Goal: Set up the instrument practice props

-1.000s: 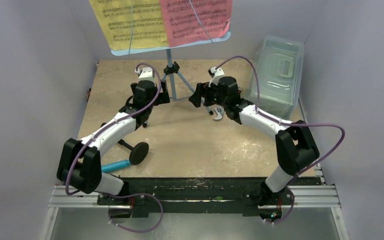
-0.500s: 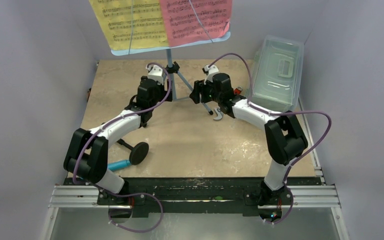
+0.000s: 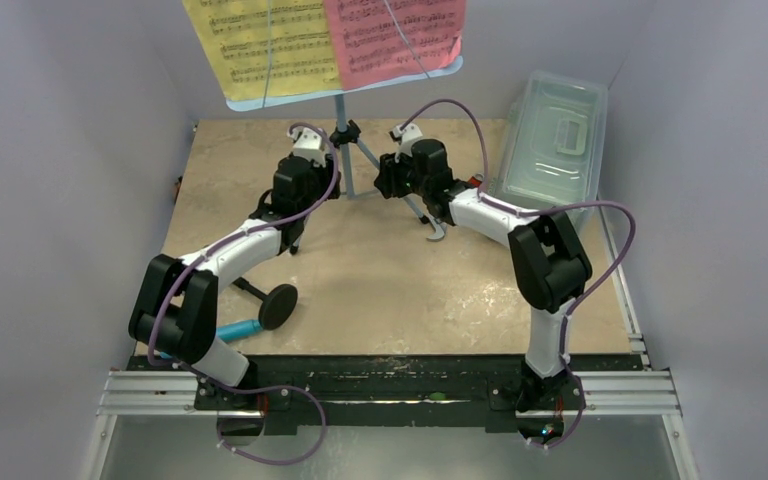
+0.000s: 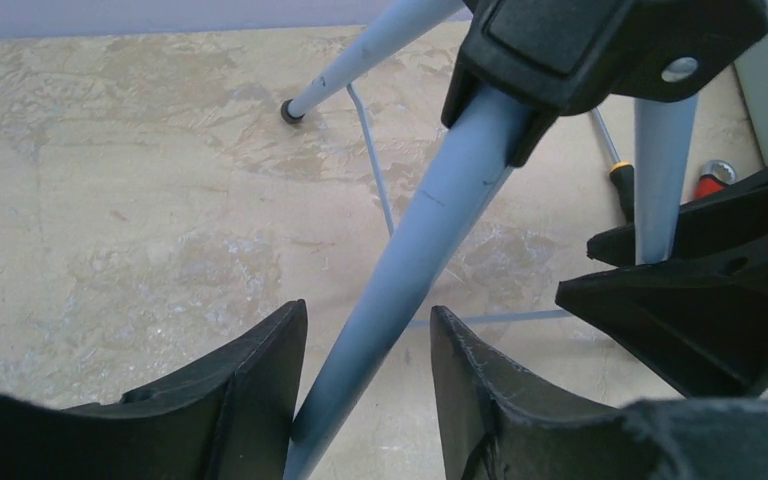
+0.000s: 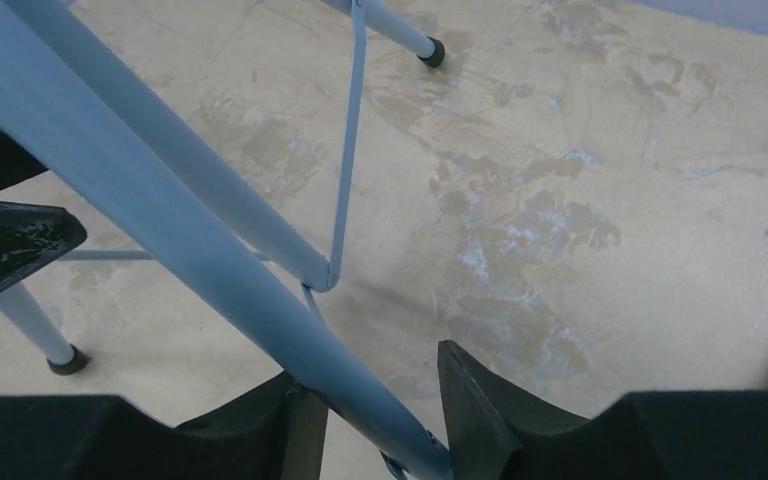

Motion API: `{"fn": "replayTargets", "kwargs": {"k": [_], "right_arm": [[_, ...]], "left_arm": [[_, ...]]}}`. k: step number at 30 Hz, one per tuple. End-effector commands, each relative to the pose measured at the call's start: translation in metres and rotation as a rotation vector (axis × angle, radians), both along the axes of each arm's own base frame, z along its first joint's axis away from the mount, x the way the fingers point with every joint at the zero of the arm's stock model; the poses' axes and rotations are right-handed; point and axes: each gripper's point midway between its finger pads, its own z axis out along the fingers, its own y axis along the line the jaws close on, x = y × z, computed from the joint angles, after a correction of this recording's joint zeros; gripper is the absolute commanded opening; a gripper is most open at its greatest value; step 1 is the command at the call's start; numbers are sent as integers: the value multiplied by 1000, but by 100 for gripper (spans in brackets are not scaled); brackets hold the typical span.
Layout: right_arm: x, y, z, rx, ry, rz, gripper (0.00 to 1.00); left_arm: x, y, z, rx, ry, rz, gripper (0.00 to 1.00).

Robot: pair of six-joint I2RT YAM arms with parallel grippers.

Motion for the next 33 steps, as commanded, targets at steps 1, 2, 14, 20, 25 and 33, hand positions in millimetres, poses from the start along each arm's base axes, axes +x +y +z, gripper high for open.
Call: {"fn": "replayTargets", "kwargs": {"k": [1, 2, 14, 20, 25, 33], "right_arm": [[36, -1, 51, 1, -183, -36, 44], [39, -2, 52, -8, -196, -38, 44], [72, -21, 50, -17, -226, -33, 49], [91, -27, 46, -28, -209, -60, 57], [103, -26, 44, -18, -201, -63, 61], [115, -16, 45, -16, -218, -23, 61]], "left_arm": [[1, -13, 12, -105, -30, -29, 45], [1, -16, 12, -119, -25, -34, 43], [-8, -56, 3, -266, 15, -128, 34], [-10, -86, -2, -334, 33, -161, 33], [-6, -100, -10, -376, 53, -160, 33], [-8, -117, -15, -436, 59, -172, 31]]}}
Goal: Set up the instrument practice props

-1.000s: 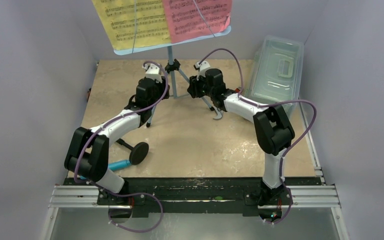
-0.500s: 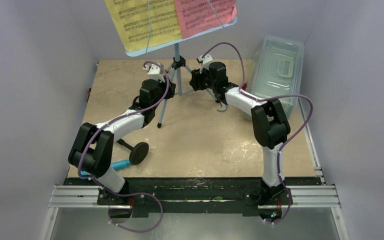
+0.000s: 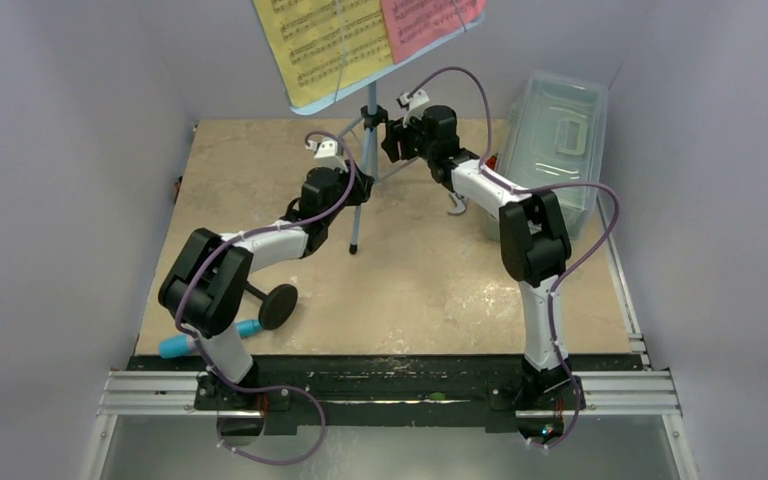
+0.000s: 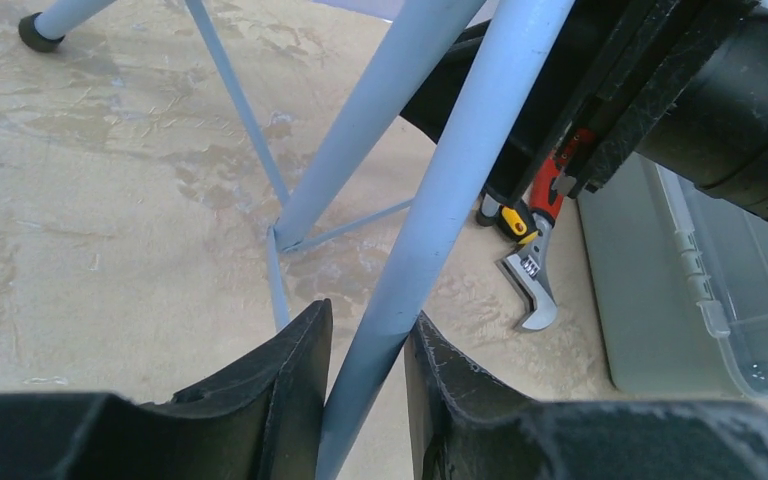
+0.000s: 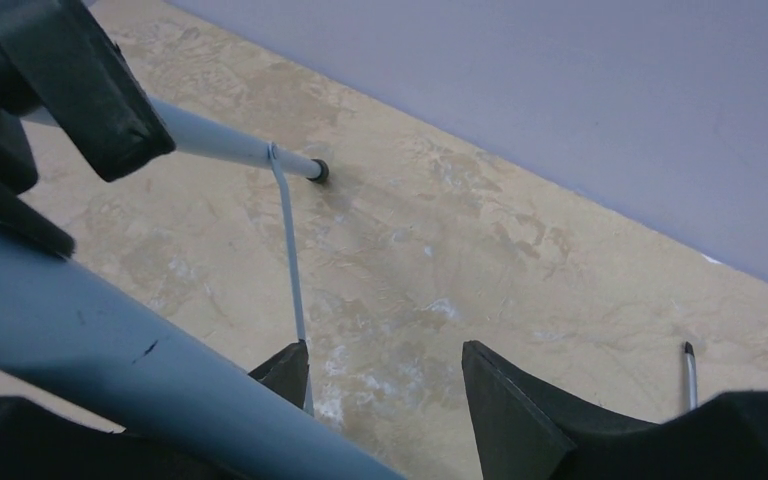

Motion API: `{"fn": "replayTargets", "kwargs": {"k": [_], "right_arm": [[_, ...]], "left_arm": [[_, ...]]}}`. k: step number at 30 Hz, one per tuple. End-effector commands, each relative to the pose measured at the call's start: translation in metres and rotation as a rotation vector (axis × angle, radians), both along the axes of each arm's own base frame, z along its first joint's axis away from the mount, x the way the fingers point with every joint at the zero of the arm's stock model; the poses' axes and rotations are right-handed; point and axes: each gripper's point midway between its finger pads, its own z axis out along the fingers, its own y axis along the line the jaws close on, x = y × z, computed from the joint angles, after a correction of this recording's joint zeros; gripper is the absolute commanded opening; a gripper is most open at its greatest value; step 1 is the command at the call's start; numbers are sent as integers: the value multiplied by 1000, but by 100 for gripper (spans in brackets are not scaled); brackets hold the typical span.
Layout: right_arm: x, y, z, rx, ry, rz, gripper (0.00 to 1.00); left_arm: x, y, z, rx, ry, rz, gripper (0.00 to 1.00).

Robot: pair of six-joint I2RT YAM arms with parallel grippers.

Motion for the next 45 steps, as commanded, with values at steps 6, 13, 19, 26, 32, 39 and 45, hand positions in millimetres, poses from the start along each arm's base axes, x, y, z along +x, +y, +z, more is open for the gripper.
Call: {"fn": "replayTargets", "kwargs": {"k": [6, 13, 19, 26, 32, 39, 45], "right_arm": [[27, 7, 19, 41, -25, -36, 68], [24, -18, 29, 82, 2, -164, 94], [14, -37, 45, 64, 42, -226, 98], [-13, -62, 47, 25, 100, -269, 98], [-49, -109, 29, 10, 204, -442, 98], [-105, -146, 21, 35, 259, -560, 98], [-152, -173, 14, 5, 279, -614, 97]], "left_arm": [[-10, -51, 6, -162, 12, -123, 31], [-4, -76, 1, -215, 26, -164, 30], [-2, -92, -4, -243, 43, -182, 30], [-2, -107, -10, -280, 59, -196, 36], [0, -117, -20, -302, 91, -208, 44], [-10, -112, -15, -266, 130, -215, 62], [-45, -73, 2, -113, 208, -204, 99]]}}
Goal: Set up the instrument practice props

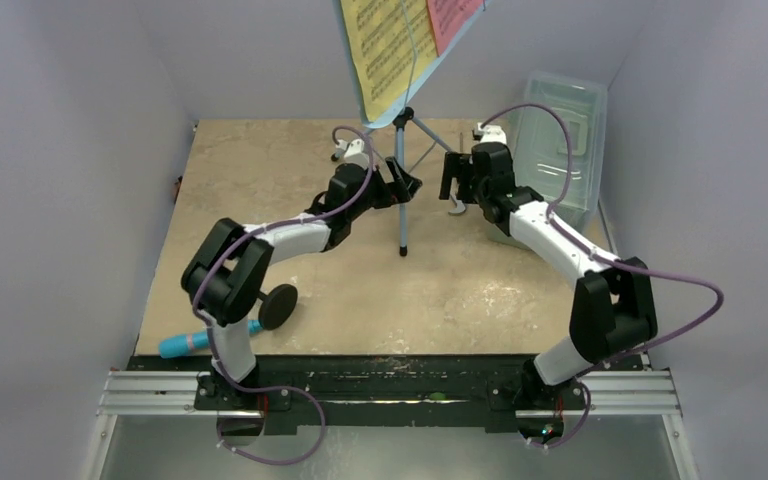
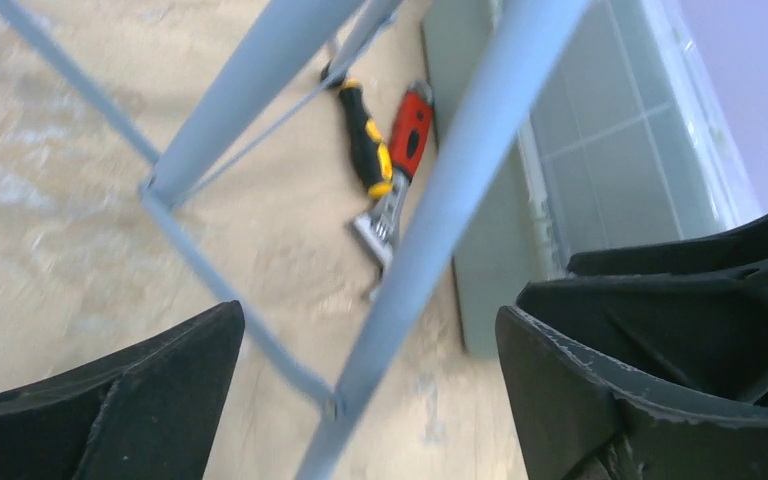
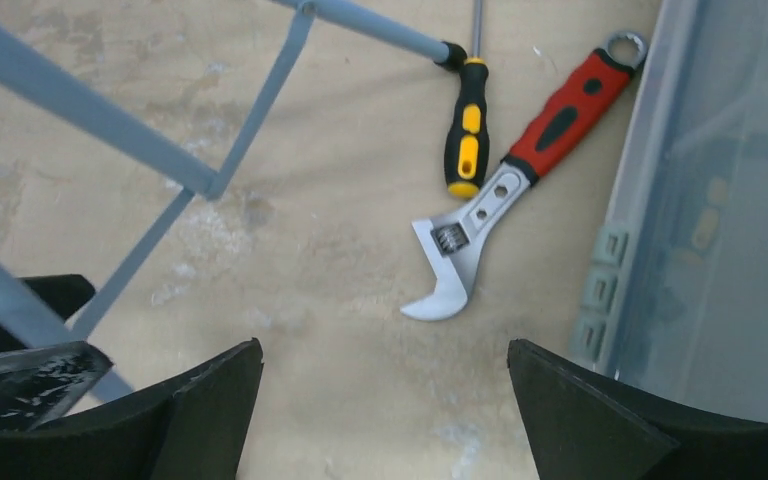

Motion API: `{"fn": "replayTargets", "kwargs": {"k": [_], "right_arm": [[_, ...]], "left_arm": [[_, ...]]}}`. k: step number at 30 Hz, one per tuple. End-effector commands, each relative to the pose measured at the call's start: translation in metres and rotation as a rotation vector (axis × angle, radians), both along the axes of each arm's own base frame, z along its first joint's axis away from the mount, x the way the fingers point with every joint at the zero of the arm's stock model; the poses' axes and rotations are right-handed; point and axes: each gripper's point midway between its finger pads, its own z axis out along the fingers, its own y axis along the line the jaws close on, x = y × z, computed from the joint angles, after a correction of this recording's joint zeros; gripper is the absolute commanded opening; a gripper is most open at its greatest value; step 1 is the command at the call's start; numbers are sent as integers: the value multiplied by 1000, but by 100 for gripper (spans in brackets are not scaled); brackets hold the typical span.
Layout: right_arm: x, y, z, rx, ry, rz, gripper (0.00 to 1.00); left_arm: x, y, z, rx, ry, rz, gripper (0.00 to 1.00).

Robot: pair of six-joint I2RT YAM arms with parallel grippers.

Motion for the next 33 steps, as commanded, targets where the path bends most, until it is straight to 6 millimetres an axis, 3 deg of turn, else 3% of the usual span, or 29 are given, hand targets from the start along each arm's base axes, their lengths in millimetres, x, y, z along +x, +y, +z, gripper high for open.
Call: {"fn": "replayTargets", "kwargs": {"k": [1, 3, 5, 11, 17, 20, 21, 24, 28, 33], "right_arm": [[-30, -16, 15, 11, -30, -60, 96], [-46, -8, 15, 63, -34, -28, 95], [-67, 12, 15, 114, -33, 33, 94], [-151, 122, 16, 376, 46, 280, 95], [-231, 232, 47, 1028, 265, 464, 98], [-246, 282, 36, 973, 464, 349, 98], [-252, 295, 25, 898, 500, 340, 98], [-266, 336, 19, 874, 564, 335, 98], [-277, 369, -4, 857, 638, 285, 98], [-260, 395, -19, 764, 594, 189, 98]], "left_arm": [[-49, 32, 4, 151, 113, -53, 100], [-66, 59, 13, 187, 137, -33, 100], [-84, 84, 28, 233, 132, -10, 100], [-144, 146, 80, 316, 89, 75, 100], [-187, 198, 108, 364, 78, 193, 99], [-204, 223, 124, 371, 57, 266, 99], [-209, 231, 130, 369, 48, 289, 98], [-224, 251, 144, 366, 29, 346, 98], [-241, 267, 154, 364, 7, 378, 98], [-253, 276, 153, 346, 7, 392, 98]]}}
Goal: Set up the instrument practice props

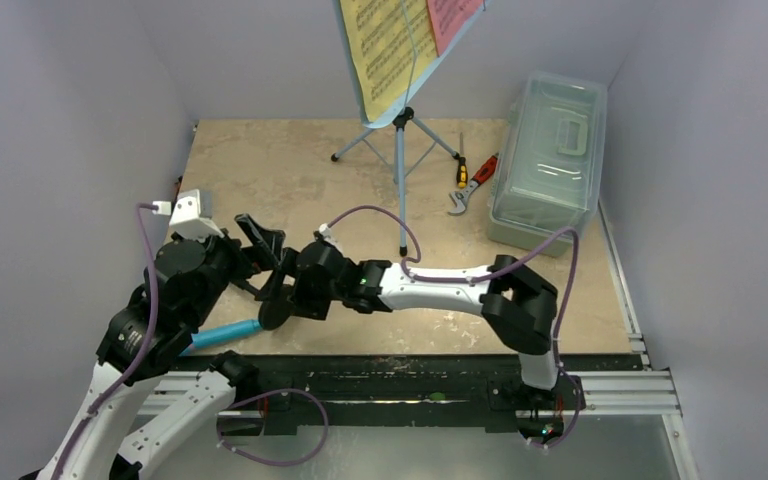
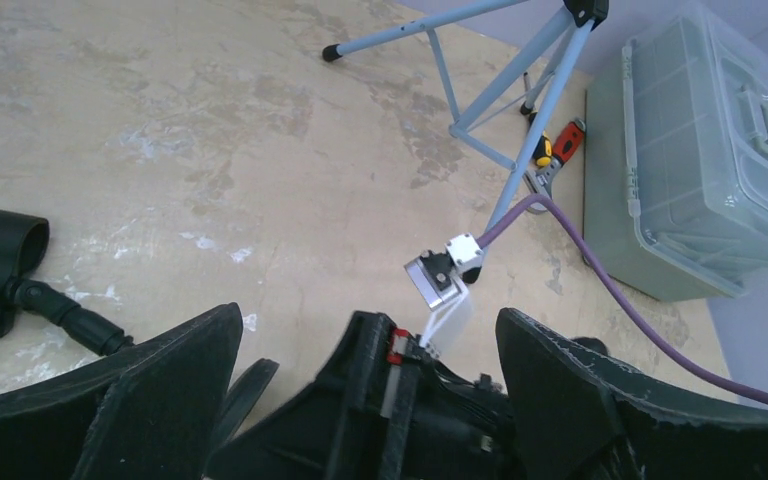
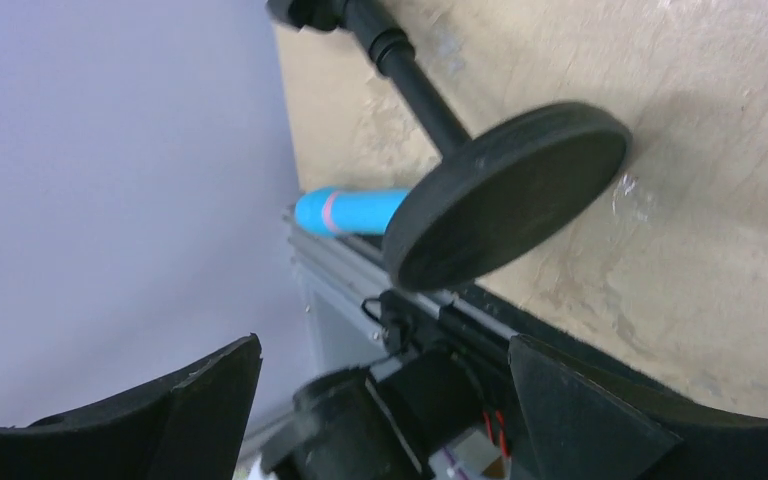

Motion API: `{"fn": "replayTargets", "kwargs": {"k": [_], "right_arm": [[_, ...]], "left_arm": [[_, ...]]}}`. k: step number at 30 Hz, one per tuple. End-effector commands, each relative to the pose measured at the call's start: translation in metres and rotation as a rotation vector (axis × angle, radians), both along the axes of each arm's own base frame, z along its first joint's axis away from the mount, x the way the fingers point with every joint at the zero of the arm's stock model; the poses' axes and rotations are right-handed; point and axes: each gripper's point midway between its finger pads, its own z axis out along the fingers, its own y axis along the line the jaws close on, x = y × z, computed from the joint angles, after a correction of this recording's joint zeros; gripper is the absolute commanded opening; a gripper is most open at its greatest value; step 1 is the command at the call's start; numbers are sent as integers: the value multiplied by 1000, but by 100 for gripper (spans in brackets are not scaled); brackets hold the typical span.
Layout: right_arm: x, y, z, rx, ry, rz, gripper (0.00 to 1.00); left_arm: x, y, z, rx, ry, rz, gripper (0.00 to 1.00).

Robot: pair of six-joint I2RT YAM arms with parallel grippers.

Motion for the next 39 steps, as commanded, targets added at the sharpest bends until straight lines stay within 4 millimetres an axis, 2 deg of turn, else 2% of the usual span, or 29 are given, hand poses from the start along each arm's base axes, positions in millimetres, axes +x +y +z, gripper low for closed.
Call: {"fn": "replayTargets", "kwargs": {"k": [1, 6, 11, 12, 16, 17, 21, 23, 24, 26, 29, 33, 35, 36, 38, 39], "right_arm": [[26, 7, -13, -114, 19, -152, 98], [36, 15, -49, -192, 47, -210, 97], [42, 26, -77, -254, 30, -207, 77], [43, 25, -81, -264, 29, -211, 70], [40, 22, -84, -237, 46, -214, 51], [42, 18, -82, -225, 40, -227, 44], [56, -6, -68, -152, 11, -263, 18], [69, -28, -62, -134, -16, -289, 3], [74, -43, -65, -135, -31, -302, 0], [86, -66, -62, -100, -71, -319, 0], [95, -103, -75, -59, -63, -337, 0], [98, -146, -96, 2, -67, -337, 0], [98, -163, -99, 76, -106, -320, 0], [99, -171, -98, 110, -135, -318, 0], [97, -182, -100, 163, -196, -288, 0], [98, -184, -89, 229, -255, -268, 0]], "left_arm": [[-9, 13, -2, 26, 9, 31, 98], [-14, 14, -6, 14, 5, 24, 98], [-14, 12, -3, 9, -4, 16, 98], [-13, 13, -2, 14, -7, 17, 98], [-7, 12, -6, 32, -6, 29, 98], [-5, 11, -7, 30, -6, 29, 98], [4, 0, -19, 21, 15, 9, 98], [7, -5, -23, 16, 30, -3, 98], [9, -8, -25, 15, 36, -10, 98], [13, -12, -26, 12, 44, -18, 98], [18, -24, -20, -23, 35, -54, 98], [15, -65, 4, -140, -46, -253, 98], [10, -85, 19, -206, -98, -359, 98], [9, -90, 23, -223, -107, -382, 97], [15, -86, 24, -213, -93, -342, 95], [21, -81, 17, -190, -67, -303, 94]]}}
